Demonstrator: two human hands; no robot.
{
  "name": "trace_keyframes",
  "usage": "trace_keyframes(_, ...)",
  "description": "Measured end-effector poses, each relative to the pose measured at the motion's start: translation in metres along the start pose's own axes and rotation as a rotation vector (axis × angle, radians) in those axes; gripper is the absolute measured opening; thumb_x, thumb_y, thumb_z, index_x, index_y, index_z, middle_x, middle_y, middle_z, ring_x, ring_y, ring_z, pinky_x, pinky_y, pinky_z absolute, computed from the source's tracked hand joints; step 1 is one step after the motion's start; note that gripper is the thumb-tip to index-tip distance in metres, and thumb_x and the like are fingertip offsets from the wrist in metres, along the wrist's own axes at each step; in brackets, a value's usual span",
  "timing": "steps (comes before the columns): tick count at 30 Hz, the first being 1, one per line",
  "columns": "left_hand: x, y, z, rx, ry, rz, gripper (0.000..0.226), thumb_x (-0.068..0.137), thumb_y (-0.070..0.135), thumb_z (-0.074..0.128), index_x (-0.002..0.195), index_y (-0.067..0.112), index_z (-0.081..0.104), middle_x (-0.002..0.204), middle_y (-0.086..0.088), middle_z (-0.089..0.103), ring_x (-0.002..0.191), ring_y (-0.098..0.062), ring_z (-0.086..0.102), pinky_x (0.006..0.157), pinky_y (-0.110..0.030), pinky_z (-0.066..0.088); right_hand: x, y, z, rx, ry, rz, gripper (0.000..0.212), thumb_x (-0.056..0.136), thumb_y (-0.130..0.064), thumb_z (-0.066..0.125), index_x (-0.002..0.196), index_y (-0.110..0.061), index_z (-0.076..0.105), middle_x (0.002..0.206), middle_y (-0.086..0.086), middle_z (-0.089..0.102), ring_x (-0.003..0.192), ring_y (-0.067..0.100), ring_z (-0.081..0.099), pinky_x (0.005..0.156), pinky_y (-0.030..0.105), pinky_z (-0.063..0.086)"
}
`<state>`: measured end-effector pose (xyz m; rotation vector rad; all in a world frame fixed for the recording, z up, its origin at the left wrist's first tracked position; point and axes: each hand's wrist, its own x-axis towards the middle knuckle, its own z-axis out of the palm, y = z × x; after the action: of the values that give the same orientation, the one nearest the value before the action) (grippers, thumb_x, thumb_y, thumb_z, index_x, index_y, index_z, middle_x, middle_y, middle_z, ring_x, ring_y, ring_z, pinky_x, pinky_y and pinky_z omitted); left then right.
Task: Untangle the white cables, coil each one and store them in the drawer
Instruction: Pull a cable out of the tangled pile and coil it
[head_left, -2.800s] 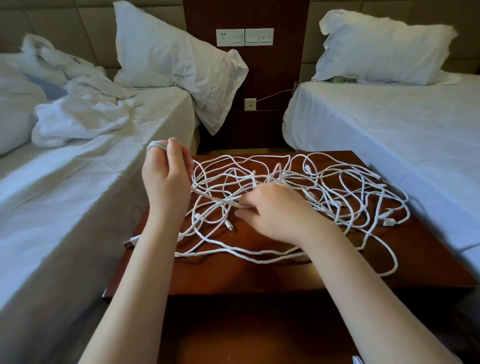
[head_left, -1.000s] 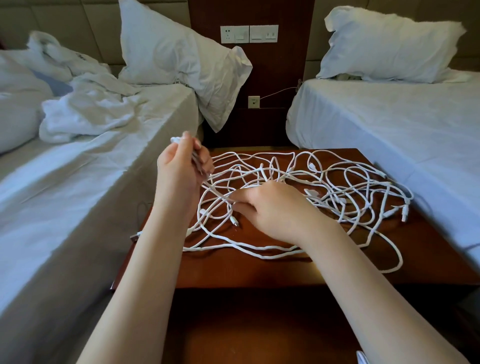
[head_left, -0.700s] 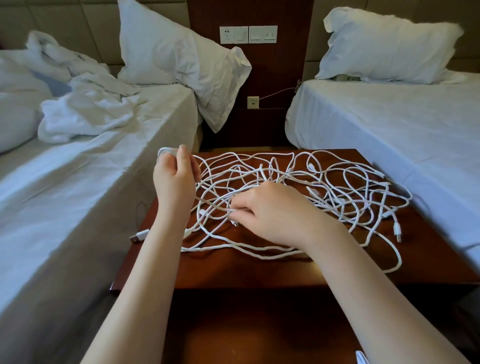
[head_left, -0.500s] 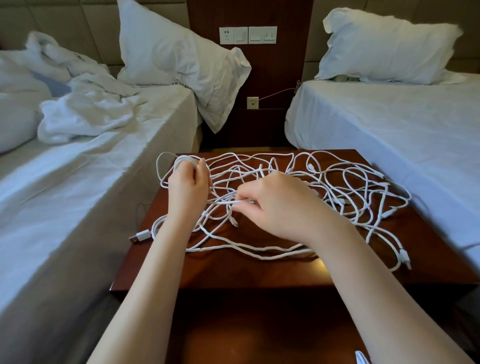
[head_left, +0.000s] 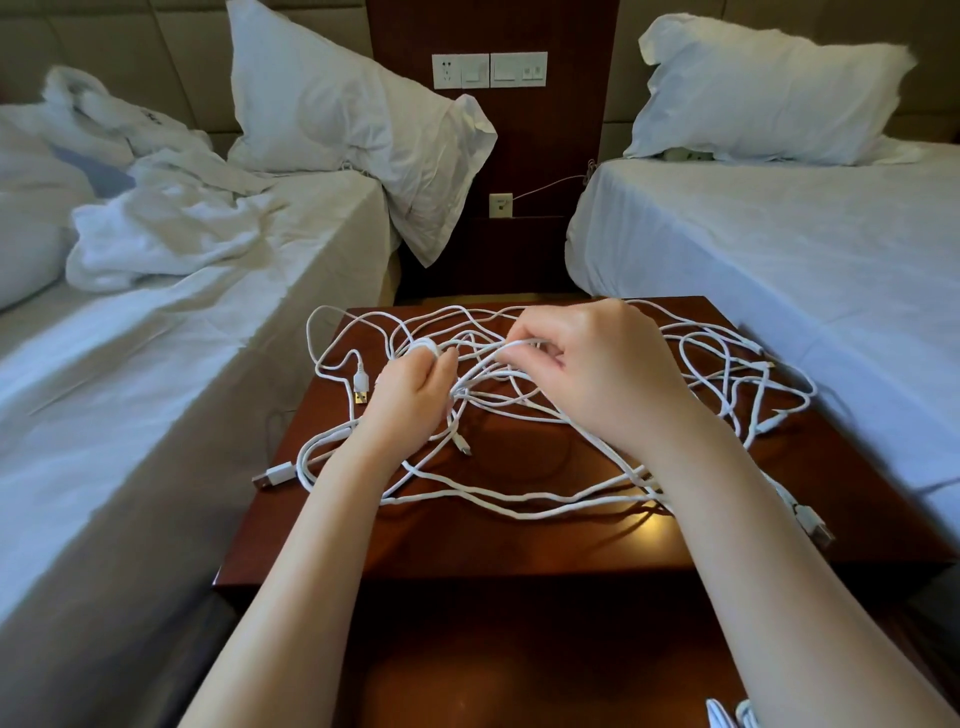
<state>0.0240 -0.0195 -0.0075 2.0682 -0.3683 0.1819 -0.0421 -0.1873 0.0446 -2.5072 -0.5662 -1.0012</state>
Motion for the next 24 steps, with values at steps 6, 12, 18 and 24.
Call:
trace_keyframes(6, -0.005, 0.016, -0.001, -0.151, -0.197, 0.037, 0.045, 0.103, 0.033, 0.033, 0.071, 0.005, 0.047, 0.047, 0.004, 0.040, 0.039, -0.003, 0.036, 0.044, -0.014, 0.033, 0.001, 0.005, -0.006, -0.013, 0.141, -0.005, 0.024, 0.091, -0.035, 0.061, 0.081, -0.016, 0.073, 0.060, -0.006, 0.063, 0.055, 0.012, 0.056, 0.047, 0.029, 0.044)
trace_keyframes(12, -0.014, 0.040, -0.003, -0.210, -0.350, 0.070, 0.050, 0.103, 0.037, 0.026, 0.064, 0.008, 0.040, 0.039, 0.006, 0.037, 0.038, -0.004, 0.033, 0.047, -0.013, 0.031, 0.001, 0.013, -0.012, -0.015, 0.216, 0.032, 0.025, 0.093, -0.035, 0.060, 0.084, -0.016, 0.073, 0.061, -0.007, 0.063, 0.055, 0.007, 0.052, 0.046, 0.028, 0.042)
trace_keyframes(18, -0.022, 0.058, -0.010, -0.330, -0.536, 0.145, 0.046, 0.101, 0.037, 0.033, 0.065, 0.008, 0.043, 0.046, 0.009, 0.037, 0.043, -0.005, 0.031, 0.047, -0.018, 0.028, -0.001, 0.029, -0.019, 0.004, 0.211, 0.103, 0.027, 0.095, -0.040, 0.056, 0.094, -0.020, 0.074, 0.067, -0.011, 0.060, 0.060, 0.009, 0.053, 0.051, 0.026, 0.039)
trace_keyframes(24, -0.025, 0.068, -0.020, -0.632, -0.751, 0.186, 0.037, 0.093, 0.035, 0.041, 0.064, 0.014, 0.047, 0.046, 0.006, 0.037, 0.042, -0.010, 0.025, 0.043, -0.018, 0.026, -0.002, 0.029, -0.013, 0.135, 0.139, 0.139, 0.031, 0.097, -0.040, 0.051, 0.106, -0.021, 0.074, 0.087, -0.002, 0.074, 0.078, 0.015, 0.068, 0.064, 0.039, 0.055)
